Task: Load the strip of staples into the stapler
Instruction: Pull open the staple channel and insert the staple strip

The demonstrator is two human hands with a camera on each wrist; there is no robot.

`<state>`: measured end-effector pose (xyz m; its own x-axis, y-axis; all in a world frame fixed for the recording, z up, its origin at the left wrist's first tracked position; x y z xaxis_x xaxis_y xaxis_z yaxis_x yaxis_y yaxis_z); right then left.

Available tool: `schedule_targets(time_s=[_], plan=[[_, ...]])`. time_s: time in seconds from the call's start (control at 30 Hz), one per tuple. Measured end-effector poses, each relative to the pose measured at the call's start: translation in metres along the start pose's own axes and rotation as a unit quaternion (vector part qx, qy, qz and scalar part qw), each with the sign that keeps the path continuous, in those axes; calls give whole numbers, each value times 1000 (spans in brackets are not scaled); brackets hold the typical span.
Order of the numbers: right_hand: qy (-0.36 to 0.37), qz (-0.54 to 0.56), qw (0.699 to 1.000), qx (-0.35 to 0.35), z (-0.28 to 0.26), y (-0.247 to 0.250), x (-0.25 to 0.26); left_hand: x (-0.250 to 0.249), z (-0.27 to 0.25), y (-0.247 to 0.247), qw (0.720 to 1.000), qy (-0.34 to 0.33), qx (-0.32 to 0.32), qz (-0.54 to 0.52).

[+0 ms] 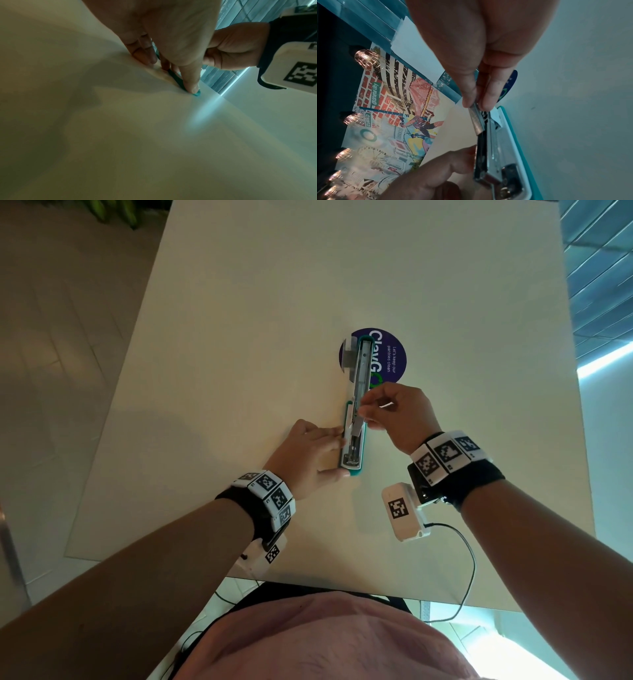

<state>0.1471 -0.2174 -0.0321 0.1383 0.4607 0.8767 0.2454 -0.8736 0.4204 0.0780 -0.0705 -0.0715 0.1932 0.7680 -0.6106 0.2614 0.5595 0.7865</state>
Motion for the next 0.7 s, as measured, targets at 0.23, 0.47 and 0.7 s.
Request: schedule_targets(time_s=[0.23,0.47,0.7], plan=[[4,11,1000,12,1,-2,0,0,0,-1,1000,-5,4,5],[9,23,999,20,1,-3,-3,-1,0,2,1000,-5,-5,2],[11,29,999,17,1,-2,-5,-2,1,0,1000,-8,3,4]])
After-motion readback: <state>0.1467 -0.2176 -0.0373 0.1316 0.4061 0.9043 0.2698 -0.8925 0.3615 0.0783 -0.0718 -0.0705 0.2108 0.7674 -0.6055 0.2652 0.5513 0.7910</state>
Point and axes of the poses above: each hand's wrist, its own z-axis towards the middle knuckle, its own y-axis out of the back of the hand, x = y × z, the point moved 7 cm from there along z, towards the middle knuckle, and after that the axes turned 6 degrees about y, right-handed, at the moved point
